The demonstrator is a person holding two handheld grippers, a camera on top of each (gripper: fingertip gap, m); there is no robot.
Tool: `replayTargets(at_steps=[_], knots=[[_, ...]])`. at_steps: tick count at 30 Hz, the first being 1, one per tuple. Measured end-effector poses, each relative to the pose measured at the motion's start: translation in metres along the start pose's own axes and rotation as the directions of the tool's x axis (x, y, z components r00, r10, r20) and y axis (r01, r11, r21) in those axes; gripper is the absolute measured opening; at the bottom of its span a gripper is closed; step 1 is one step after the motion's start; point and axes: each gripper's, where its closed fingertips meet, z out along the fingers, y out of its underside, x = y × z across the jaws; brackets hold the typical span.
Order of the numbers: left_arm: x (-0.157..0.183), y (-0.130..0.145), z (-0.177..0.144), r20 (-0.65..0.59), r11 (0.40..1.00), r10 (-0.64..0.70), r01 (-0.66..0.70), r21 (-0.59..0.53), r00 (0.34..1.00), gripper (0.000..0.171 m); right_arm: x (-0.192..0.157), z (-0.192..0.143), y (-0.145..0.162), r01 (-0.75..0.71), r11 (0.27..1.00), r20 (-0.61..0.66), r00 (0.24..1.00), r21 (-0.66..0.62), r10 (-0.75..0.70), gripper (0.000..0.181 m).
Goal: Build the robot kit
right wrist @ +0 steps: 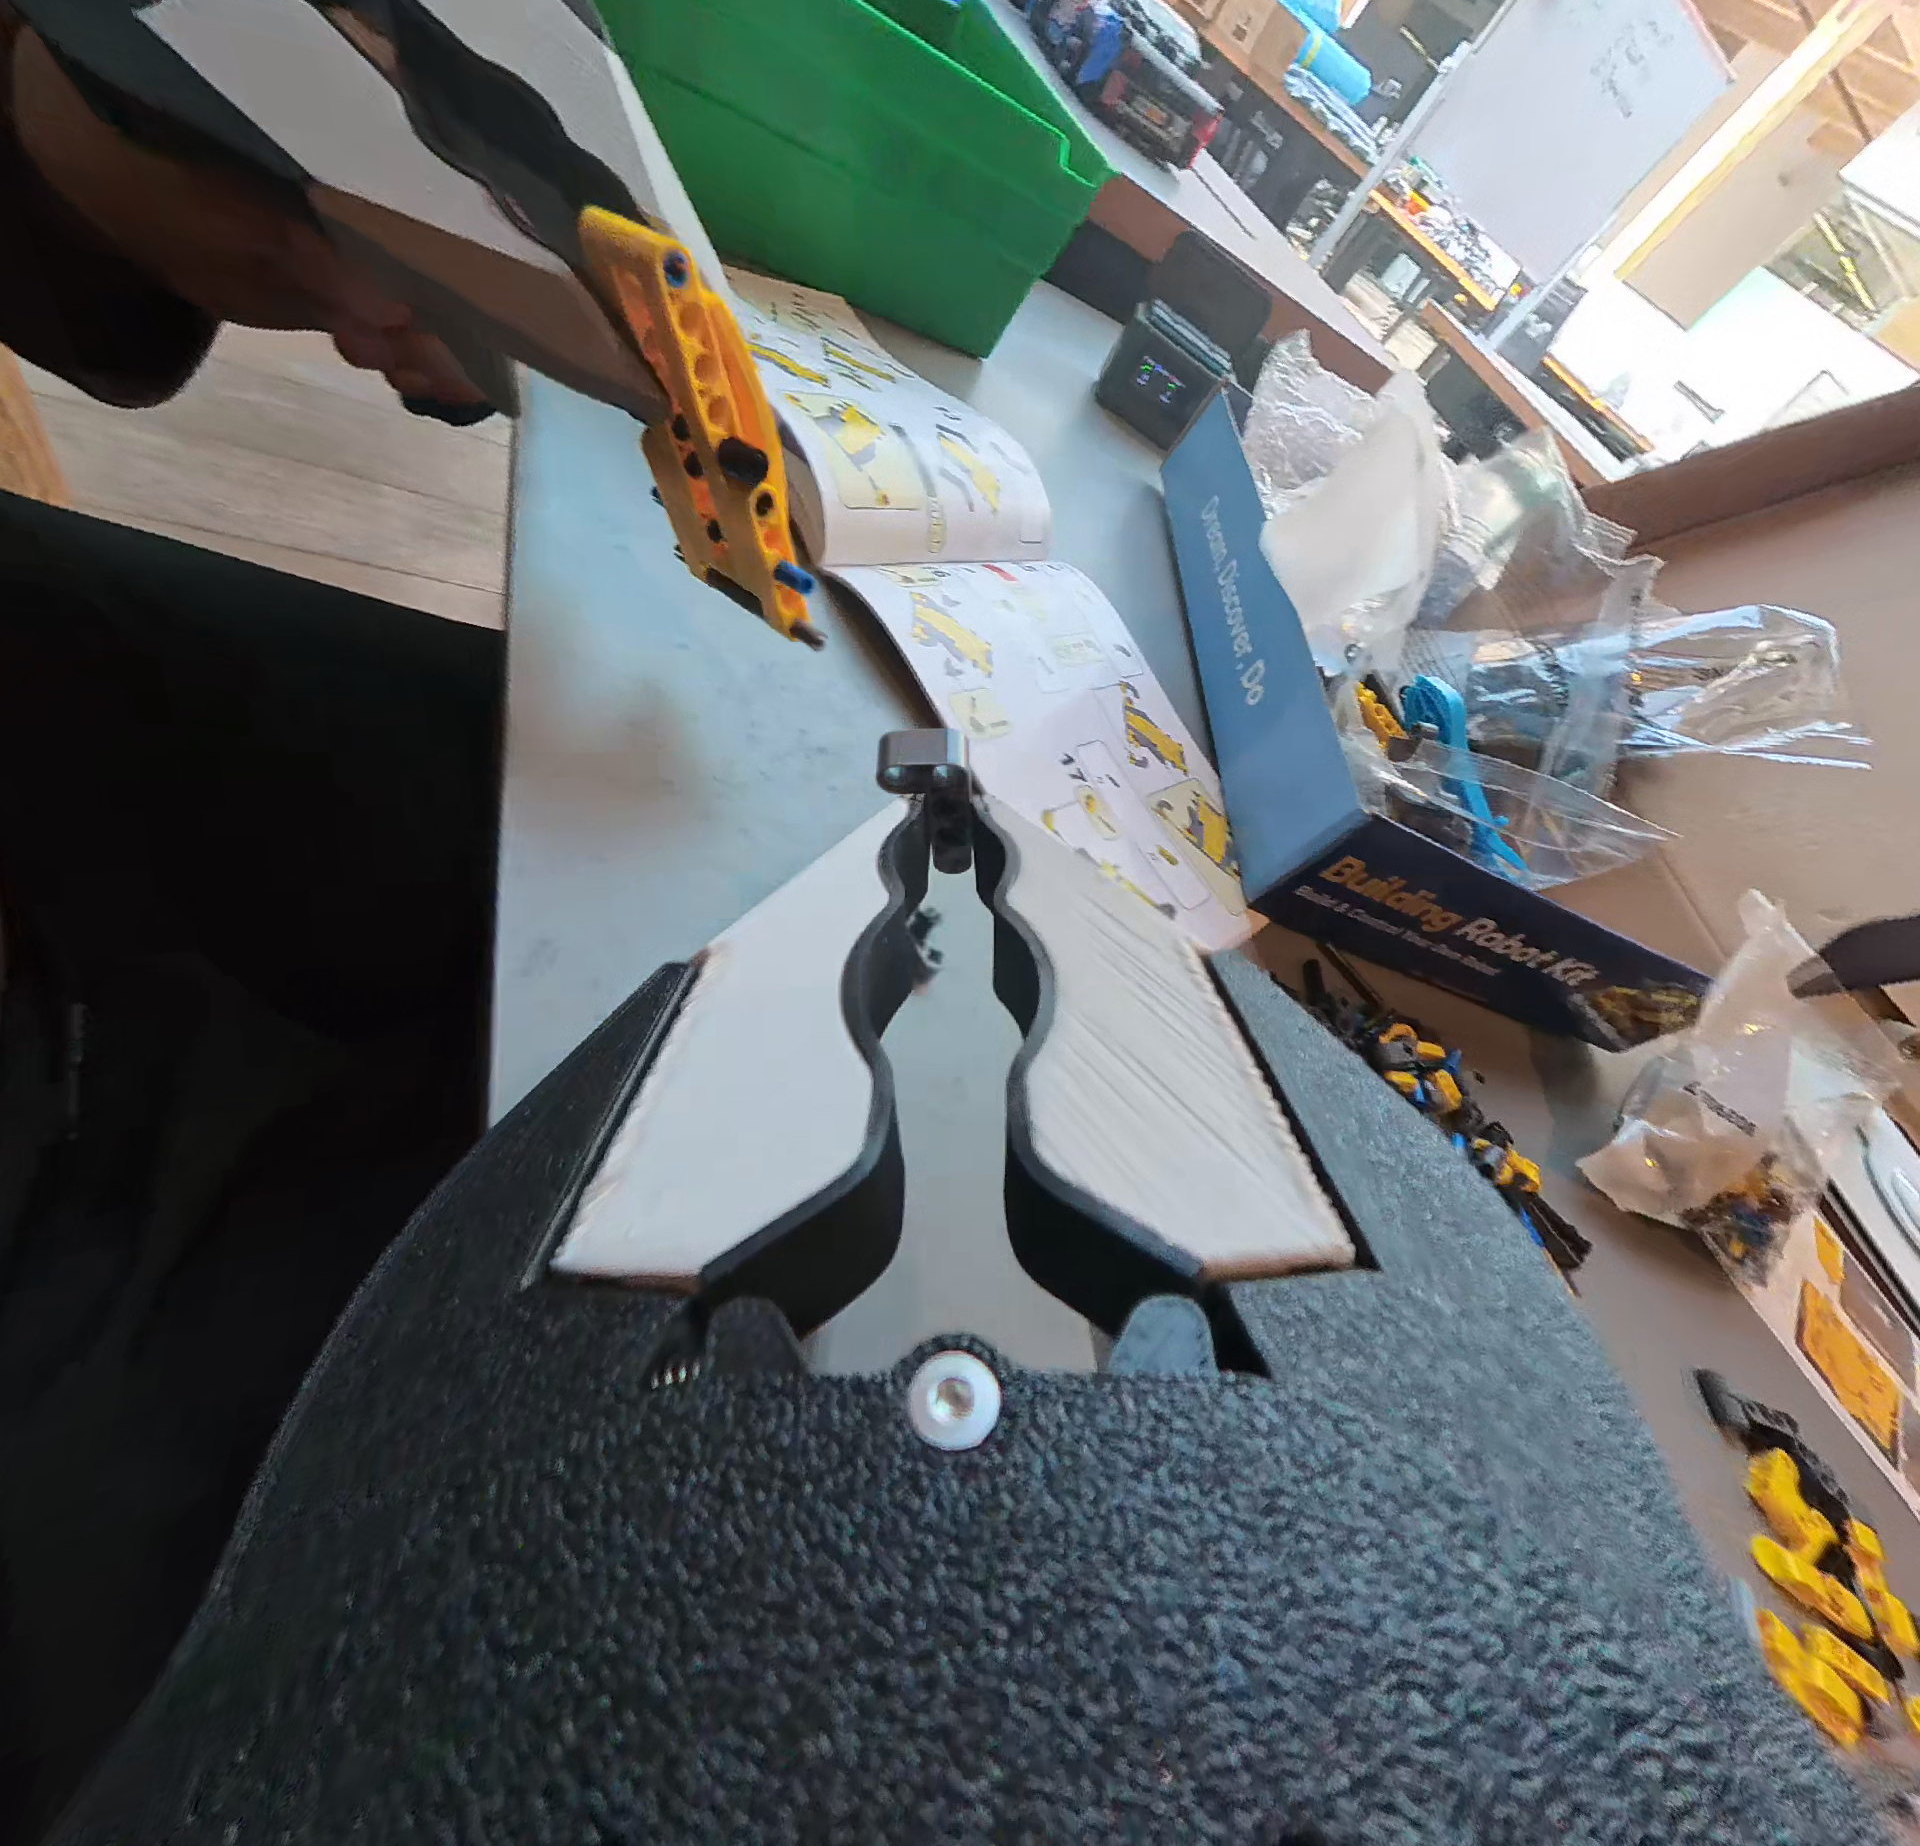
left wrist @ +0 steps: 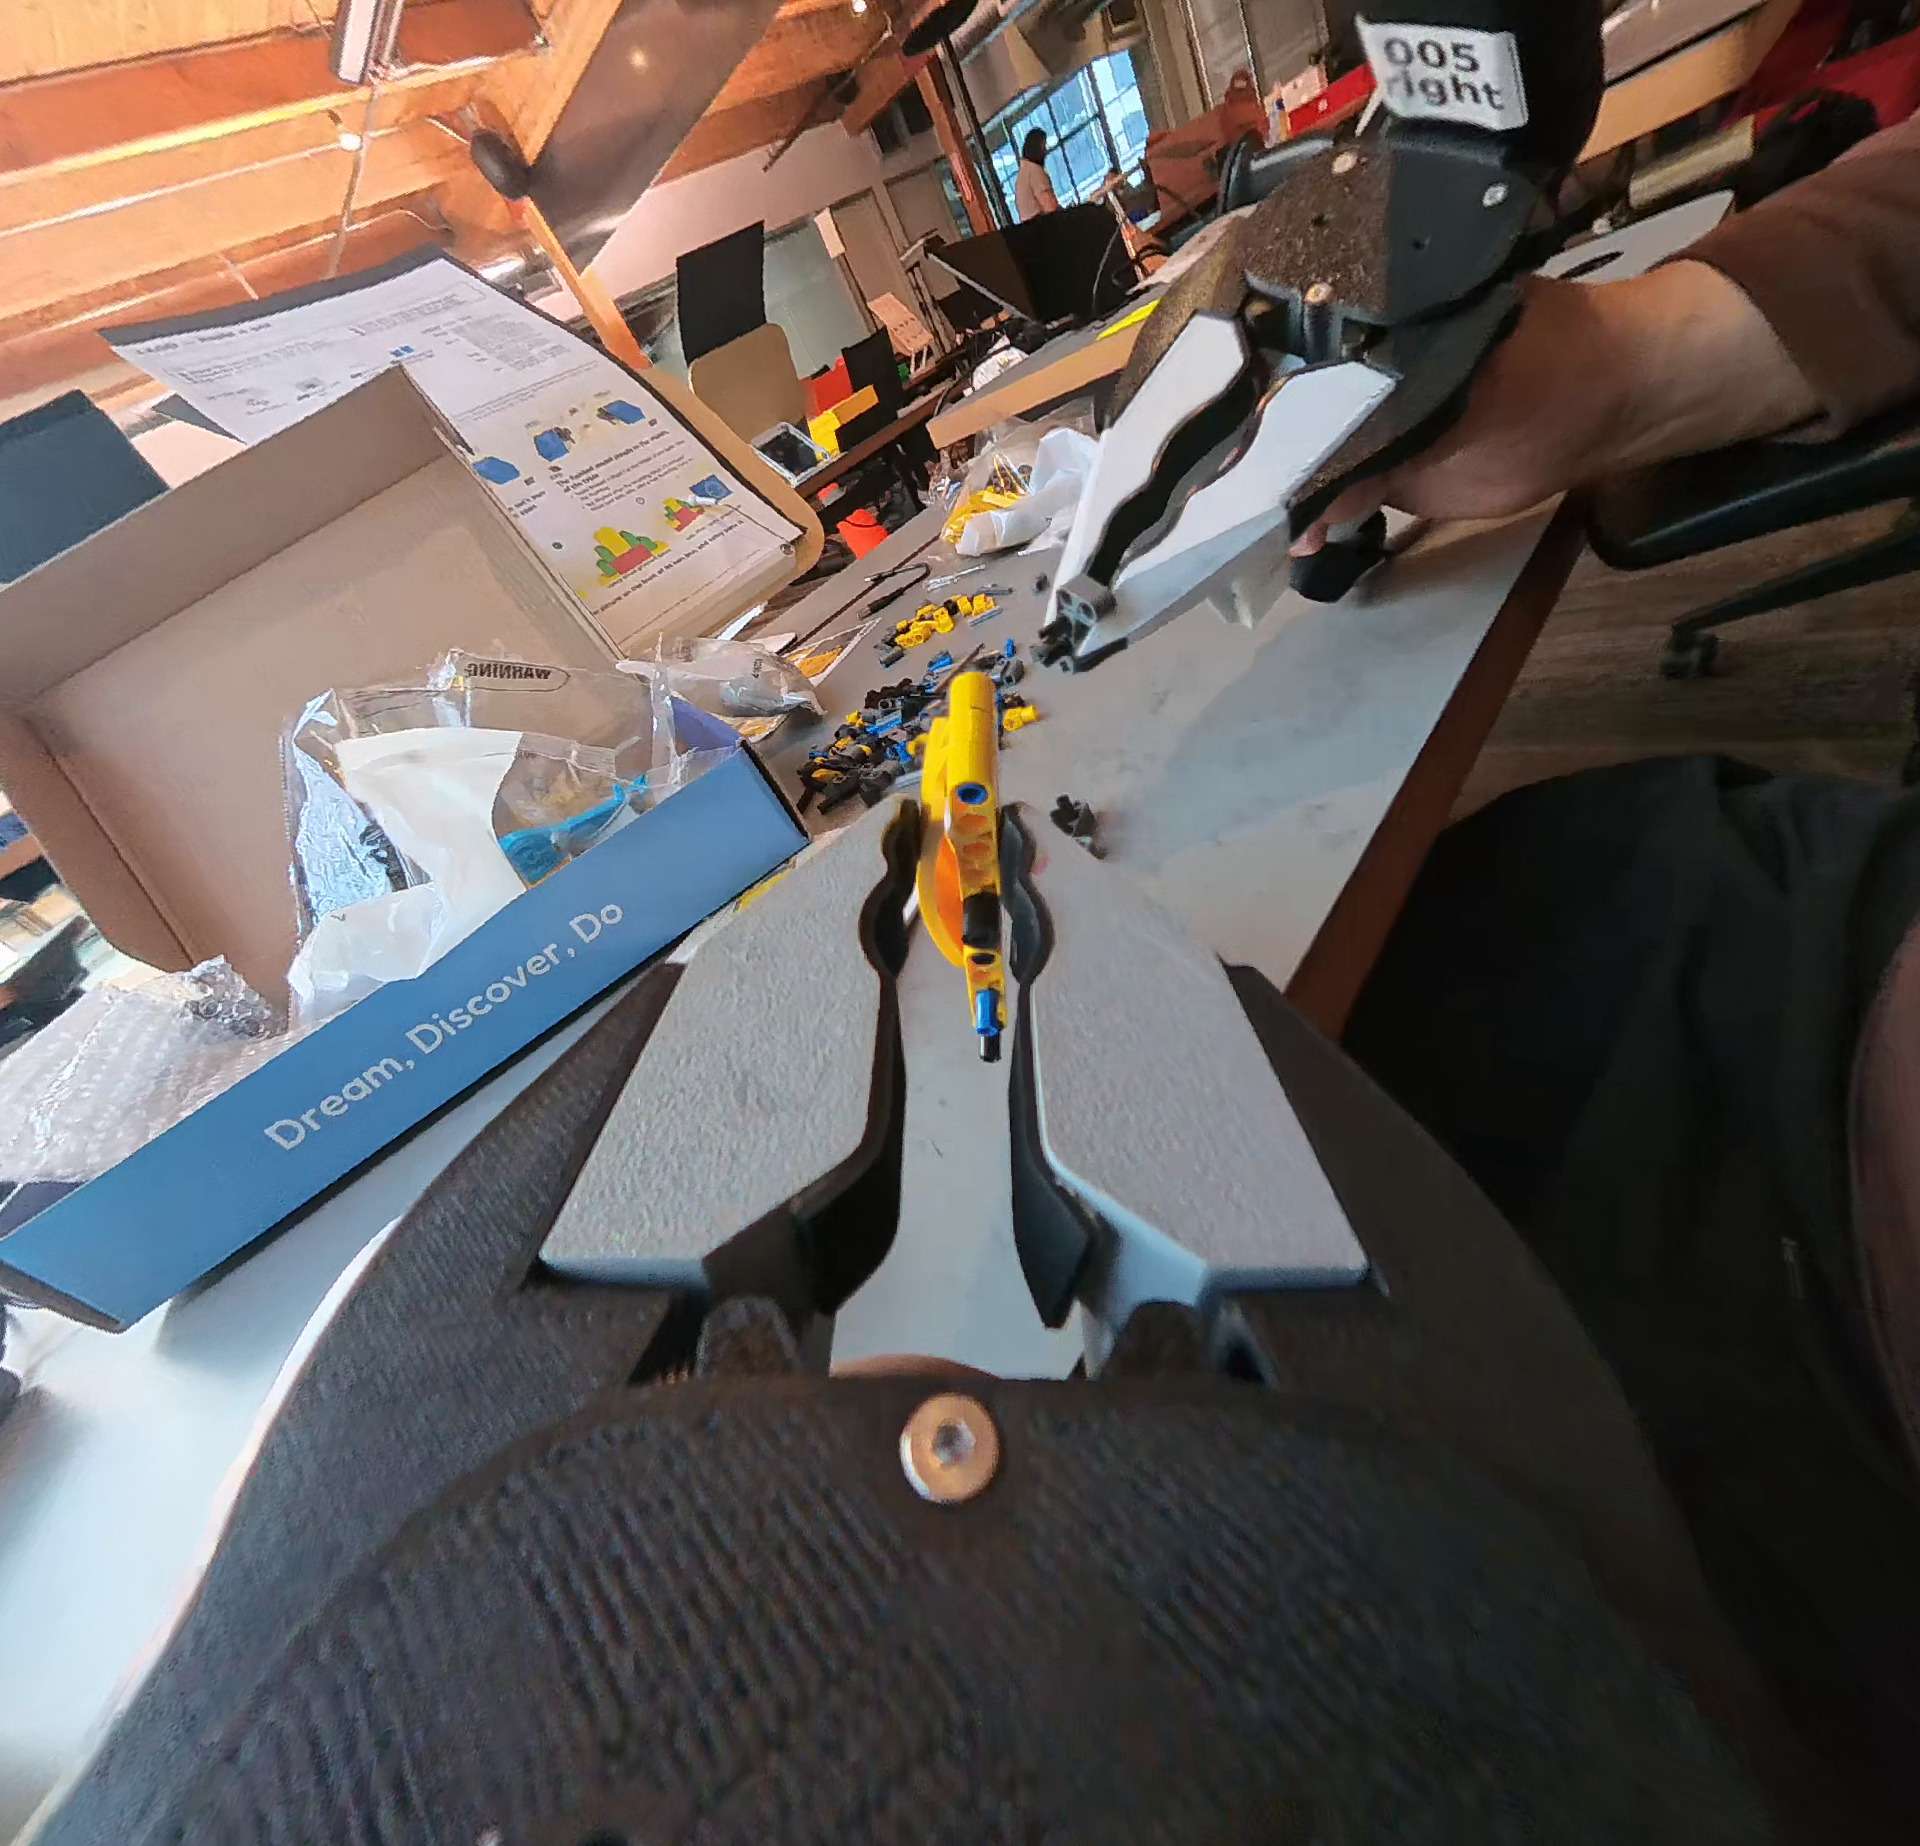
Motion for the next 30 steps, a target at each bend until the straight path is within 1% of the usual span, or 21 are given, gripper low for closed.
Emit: replayTargets(at_steps=[4,11,18,26,30], knots=[[0.012,0.004,0.004,-0.031,0.998,0.059,-0.060,-0.029,0.998,0.012,-0.019,-0.003,-0.012,-0.011,0.999,0.086,0.996,0.043,0.007,0.007],[0.023,0.012,0.008,-0.047,0.987,0.141,-0.144,-0.074,0.989,0.012,-0.031,-0.011,-0.026,-0.100,0.990,0.160,0.984,0.099,0.083,0.007],[0.033,0.015,0.007,-0.059,0.980,0.172,-0.177,-0.096,0.983,0.012,-0.052,-0.009,-0.033,-0.146,0.984,0.259,0.959,0.102,0.116,0.007],[0.051,0.008,0.005,-0.127,0.980,0.183,-0.192,-0.060,0.975,0.012,-0.067,-0.008,-0.037,-0.063,0.993,0.281,0.959,0.104,0.031,0.007],[0.052,0.001,0.001,-0.152,0.990,0.137,-0.140,-0.009,0.979,0.012,-0.074,-0.009,-0.039,0.012,0.995,0.277,0.960,0.100,-0.040,0.007]])
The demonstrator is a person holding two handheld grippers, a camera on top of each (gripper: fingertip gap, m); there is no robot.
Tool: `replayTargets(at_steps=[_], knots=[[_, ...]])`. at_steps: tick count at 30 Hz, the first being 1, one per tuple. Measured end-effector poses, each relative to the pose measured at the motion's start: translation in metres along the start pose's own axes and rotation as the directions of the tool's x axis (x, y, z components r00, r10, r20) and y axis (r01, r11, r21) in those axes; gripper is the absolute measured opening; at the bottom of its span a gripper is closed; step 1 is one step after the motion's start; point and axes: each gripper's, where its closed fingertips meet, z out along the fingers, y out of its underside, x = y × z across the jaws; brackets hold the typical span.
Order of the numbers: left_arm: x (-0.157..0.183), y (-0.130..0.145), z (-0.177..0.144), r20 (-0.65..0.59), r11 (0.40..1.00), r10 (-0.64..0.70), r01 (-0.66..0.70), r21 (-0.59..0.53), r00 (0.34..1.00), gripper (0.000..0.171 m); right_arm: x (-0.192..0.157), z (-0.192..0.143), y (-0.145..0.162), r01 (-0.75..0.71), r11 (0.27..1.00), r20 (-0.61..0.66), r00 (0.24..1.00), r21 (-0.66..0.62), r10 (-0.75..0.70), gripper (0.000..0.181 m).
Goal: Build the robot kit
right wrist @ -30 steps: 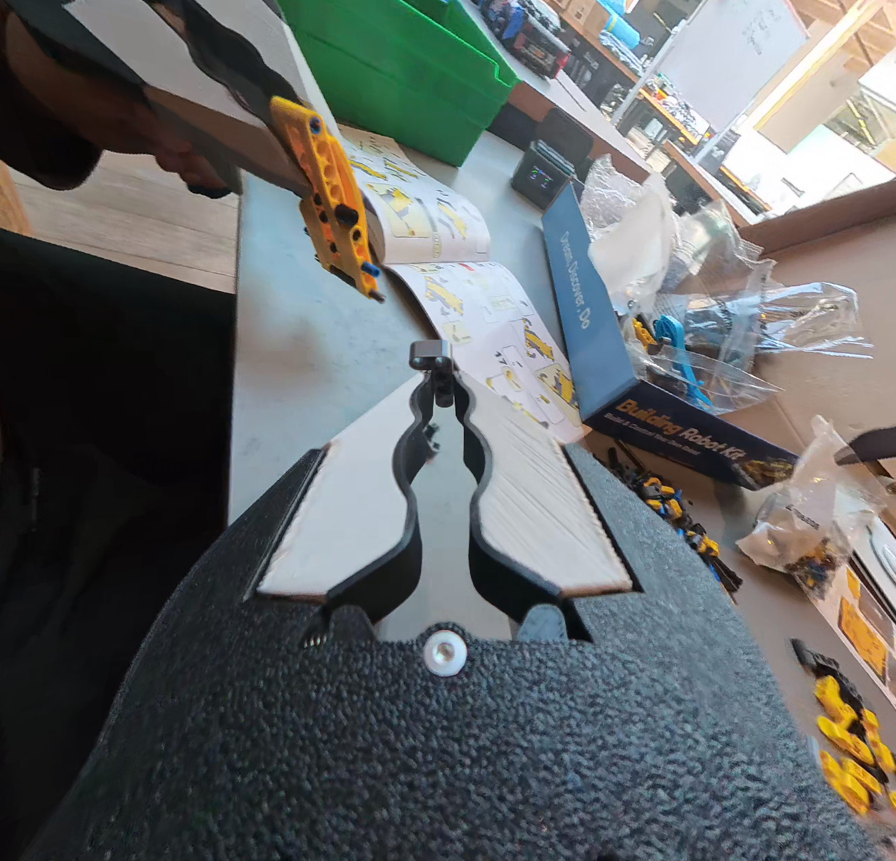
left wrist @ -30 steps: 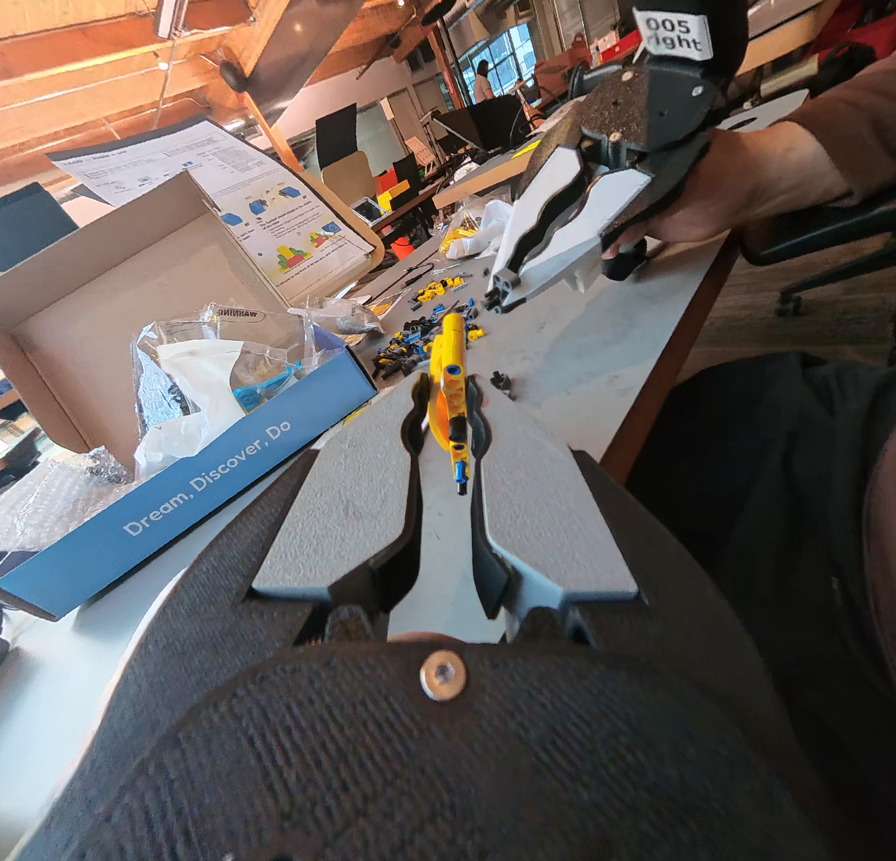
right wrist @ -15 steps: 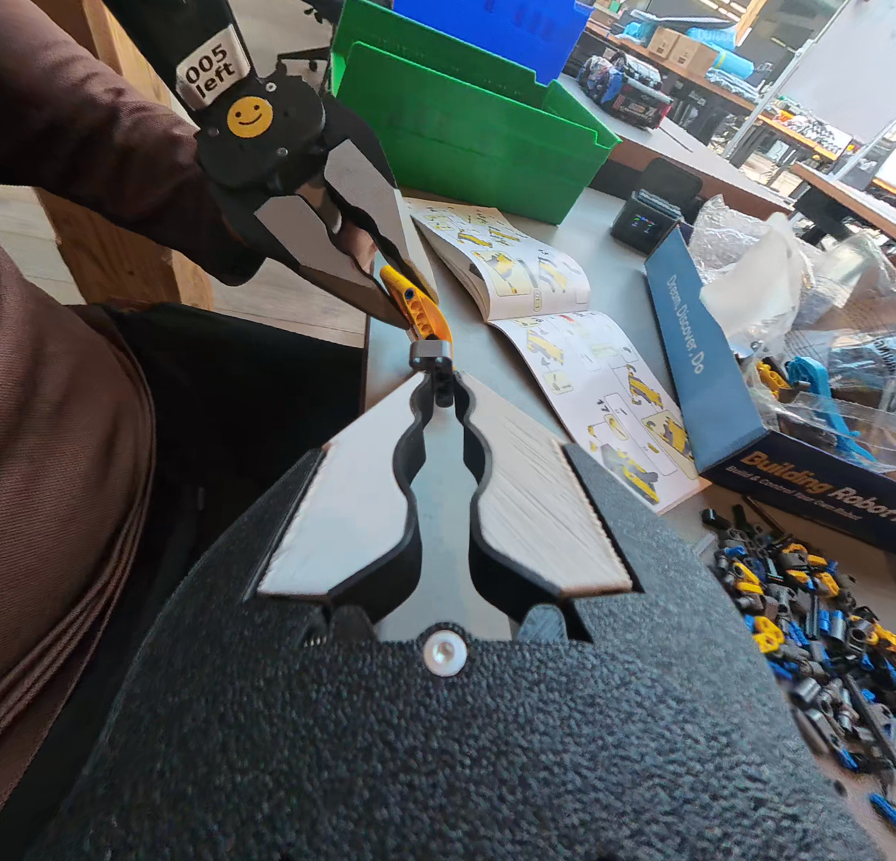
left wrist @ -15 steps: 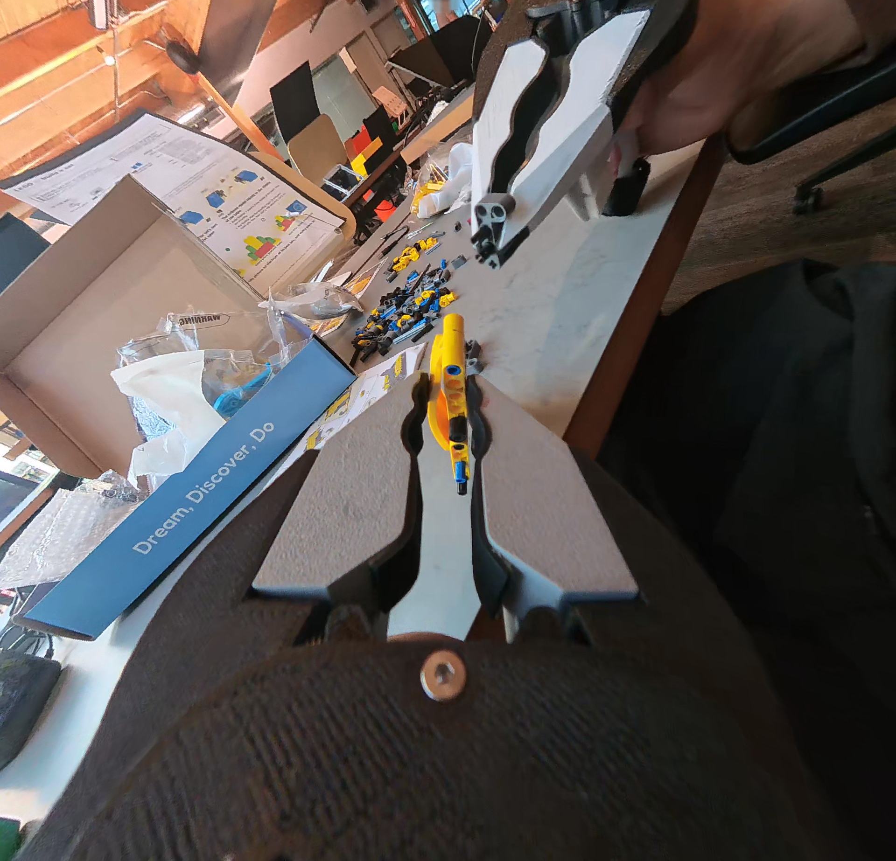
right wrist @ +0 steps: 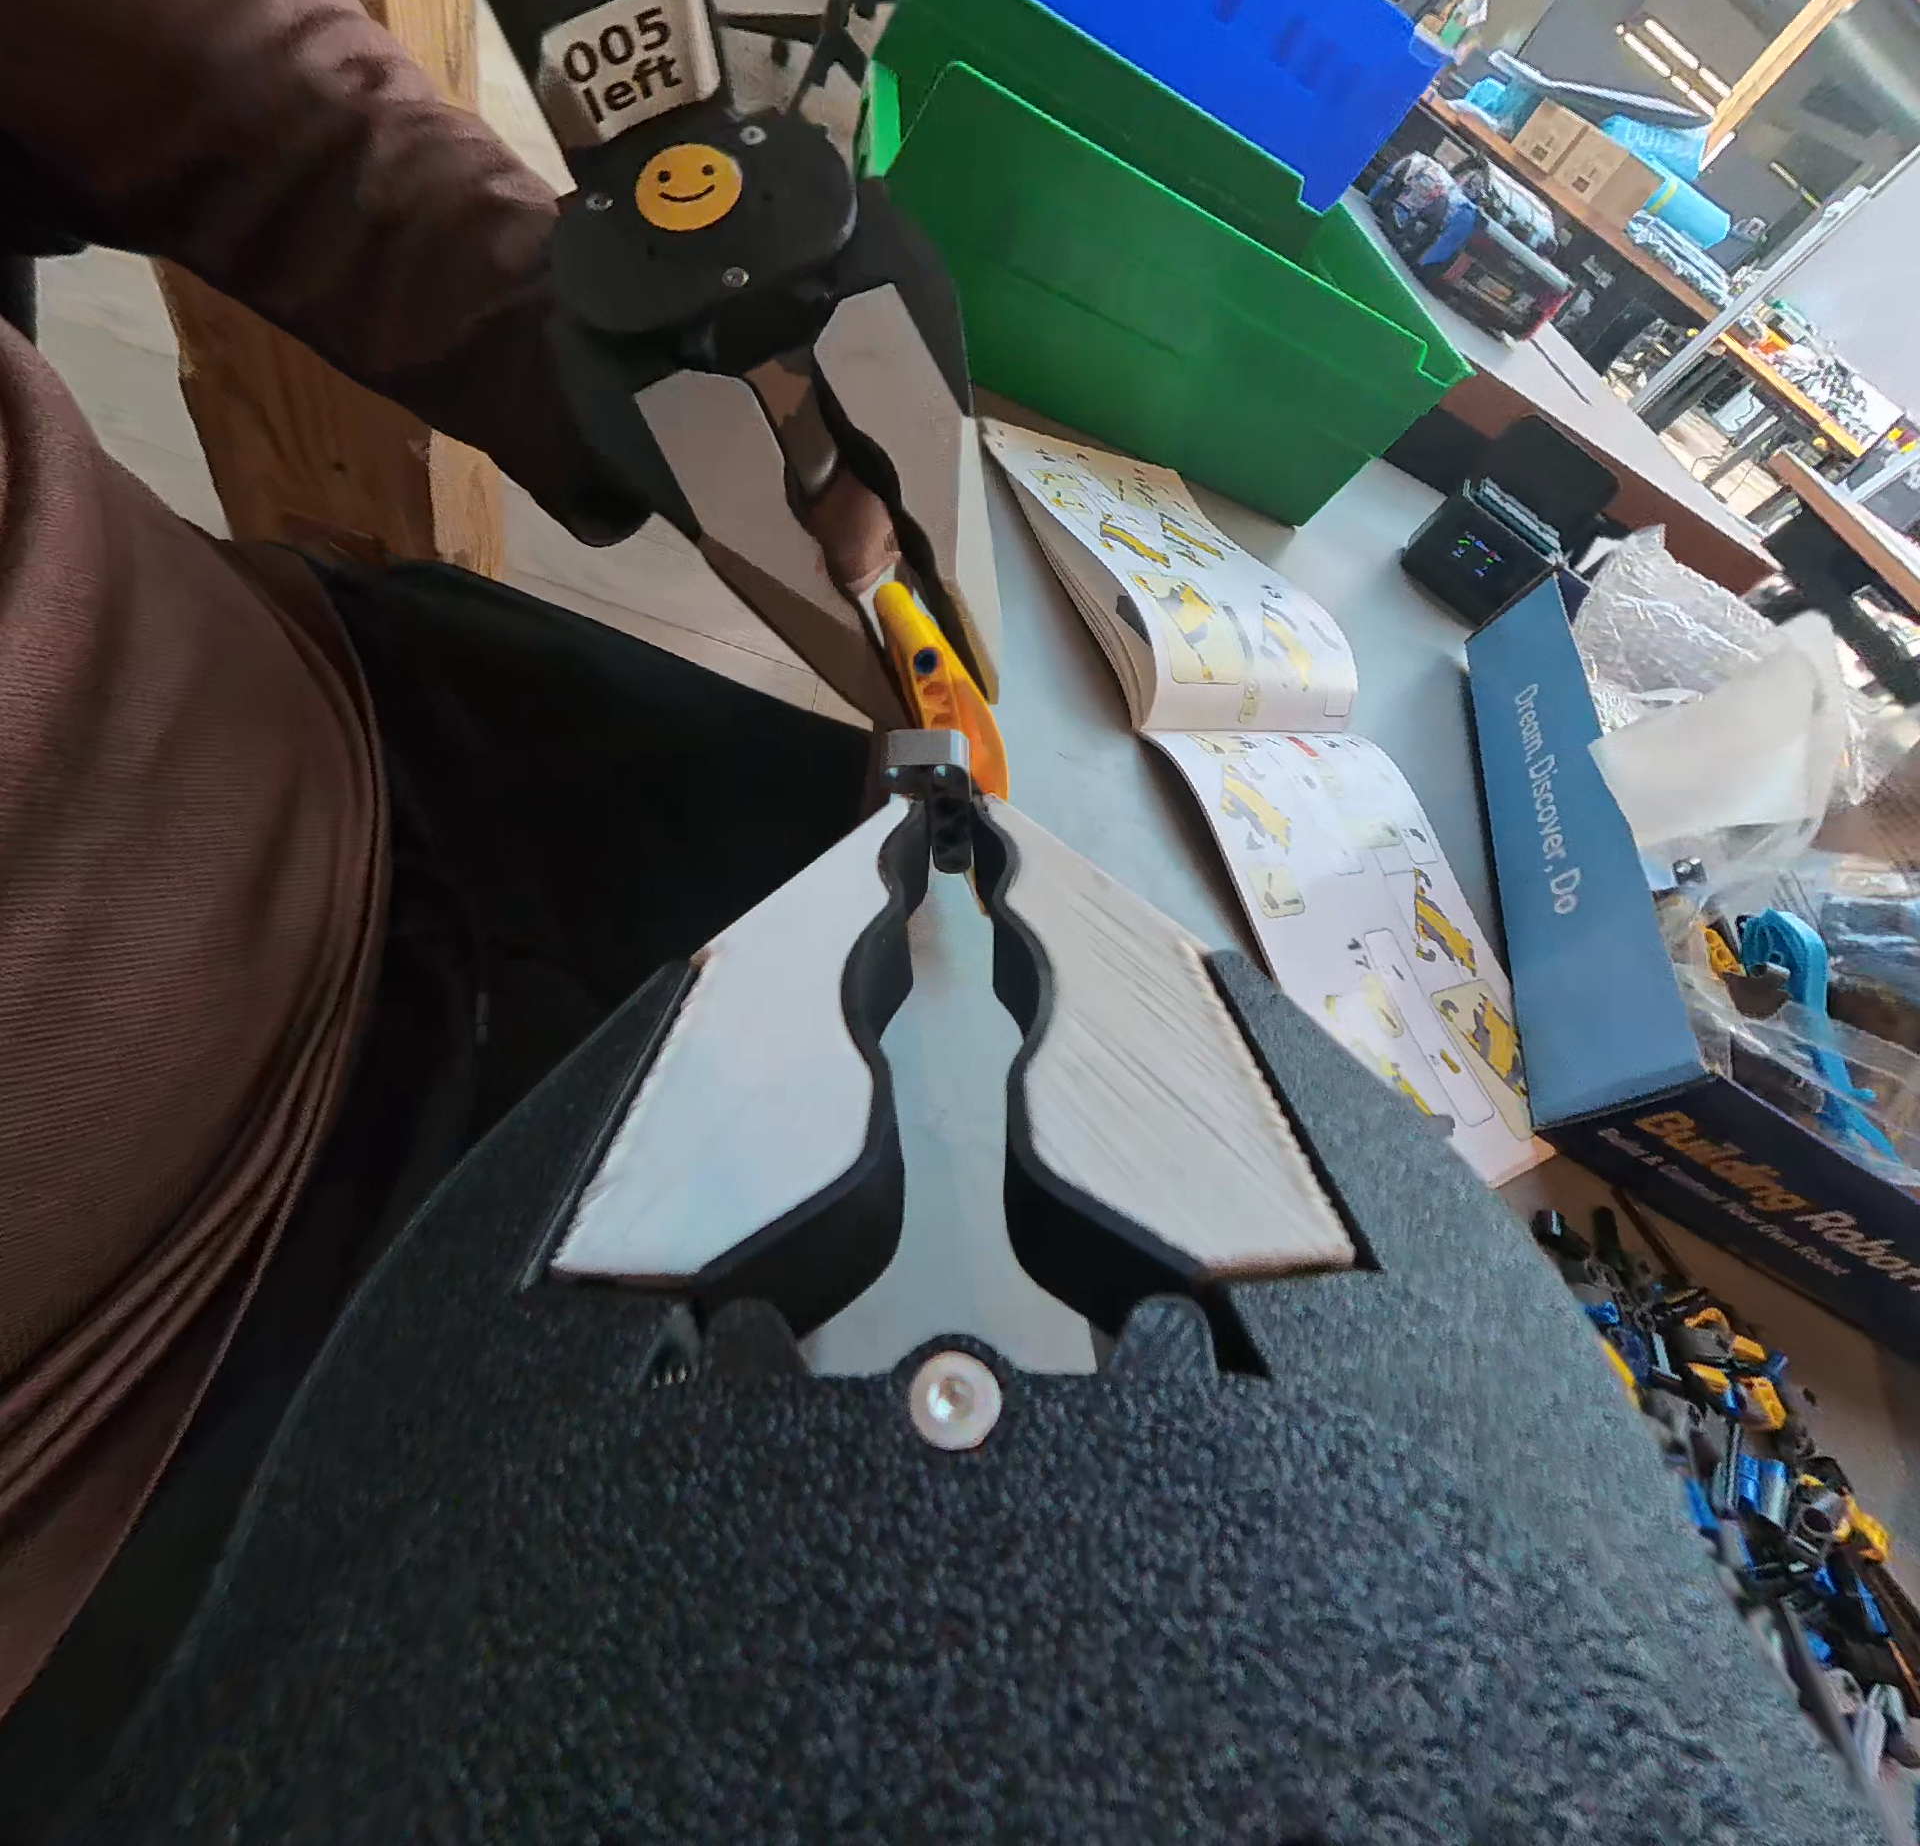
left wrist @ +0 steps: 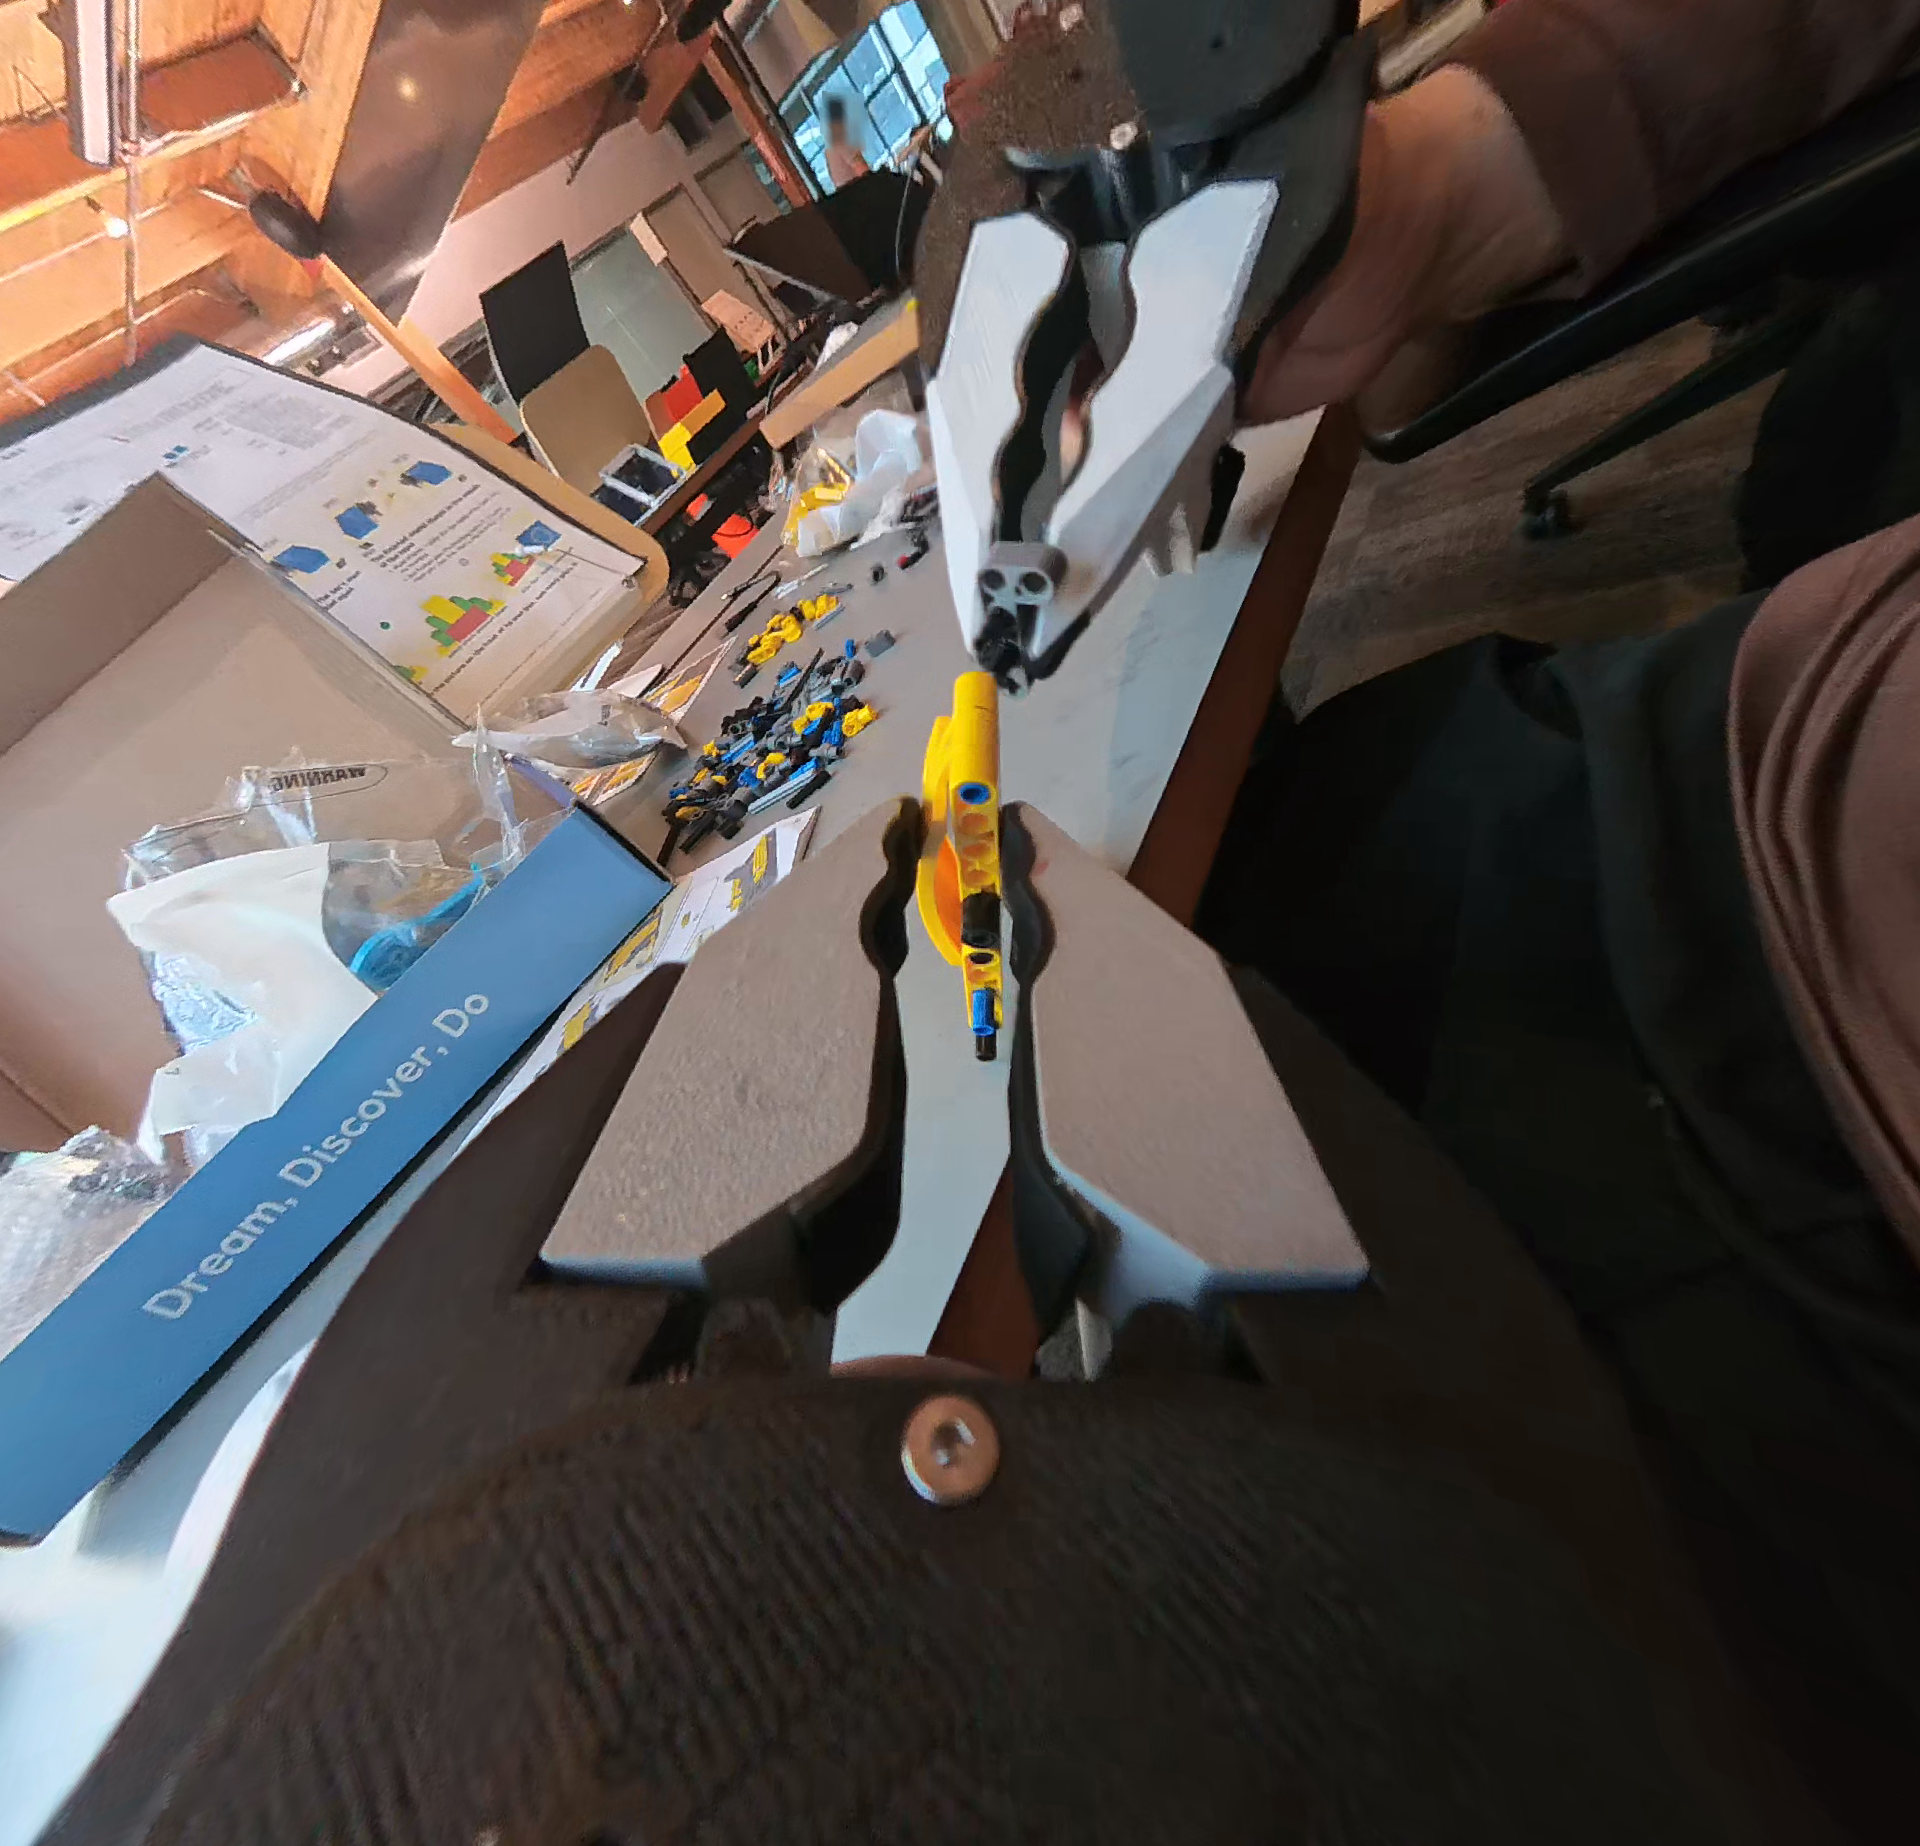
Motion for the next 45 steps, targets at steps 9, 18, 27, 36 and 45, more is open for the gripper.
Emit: replayTargets(at_steps=[9,18,27,36,45], knots=[[0.007,-0.039,-0.016,-0.164,0.968,-0.169,0.195,0.160,0.972,0.012,-0.019,-0.011,-0.038,0.010,0.997,0.062,0.998,0.071,-0.015,0.009],[0.018,-0.036,-0.011,-0.238,0.958,-0.222,0.257,0.128,0.946,0.012,-0.016,-0.011,-0.034,-0.194,0.980,0.146,0.972,0.054,0.184,0.008],[0.024,-0.033,-0.009,-0.289,0.935,-0.303,0.341,0.093,0.908,0.012,-0.021,-0.010,-0.034,-0.346,0.938,0.251,0.910,0.024,0.329,0.007],[0.021,-0.031,-0.009,-0.302,0.914,-0.360,0.399,0.076,0.882,0.012,-0.025,-0.006,-0.027,-0.388,0.921,0.276,0.882,-0.034,0.381,0.007],[0.026,-0.020,-0.004,-0.353,0.863,-0.477,0.505,-0.016,0.805,0.012,-0.027,-0.004,-0.015,-0.414,0.905,0.283,0.860,-0.099,0.425,0.006]])
